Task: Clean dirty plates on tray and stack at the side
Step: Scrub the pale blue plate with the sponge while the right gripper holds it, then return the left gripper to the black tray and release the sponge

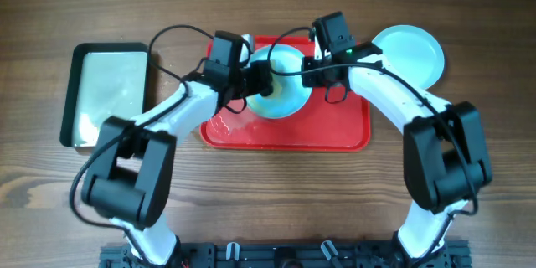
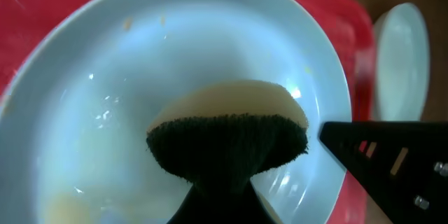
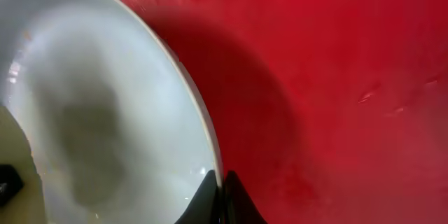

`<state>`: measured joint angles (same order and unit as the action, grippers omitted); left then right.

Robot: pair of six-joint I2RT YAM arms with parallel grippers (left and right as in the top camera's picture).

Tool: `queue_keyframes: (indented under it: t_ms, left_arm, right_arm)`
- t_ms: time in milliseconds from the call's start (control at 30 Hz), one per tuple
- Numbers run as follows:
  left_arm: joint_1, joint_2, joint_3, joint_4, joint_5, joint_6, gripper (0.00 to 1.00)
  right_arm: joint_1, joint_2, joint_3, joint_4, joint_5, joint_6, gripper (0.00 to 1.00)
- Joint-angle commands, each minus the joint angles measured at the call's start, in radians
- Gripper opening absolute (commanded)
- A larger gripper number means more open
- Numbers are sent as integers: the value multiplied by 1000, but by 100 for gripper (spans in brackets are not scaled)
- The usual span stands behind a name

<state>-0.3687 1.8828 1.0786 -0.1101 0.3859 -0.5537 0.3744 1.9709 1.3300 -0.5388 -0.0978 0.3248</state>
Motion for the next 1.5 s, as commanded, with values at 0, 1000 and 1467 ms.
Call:
queue_keyframes:
  t_ms: [0, 1000, 1467]
  left_arm:
    - [0, 74, -3, 48, -24, 2, 4]
    - [525, -388, -6, -362, -518, -64, 4]
    - [791, -168, -28, -328, -426, -63, 4]
  right_arm:
    - [4, 59, -13, 6, -76, 24, 4]
    - [113, -226, 45, 39, 312, -551, 4]
    - [556, -335, 45, 564, 1042, -1385, 4]
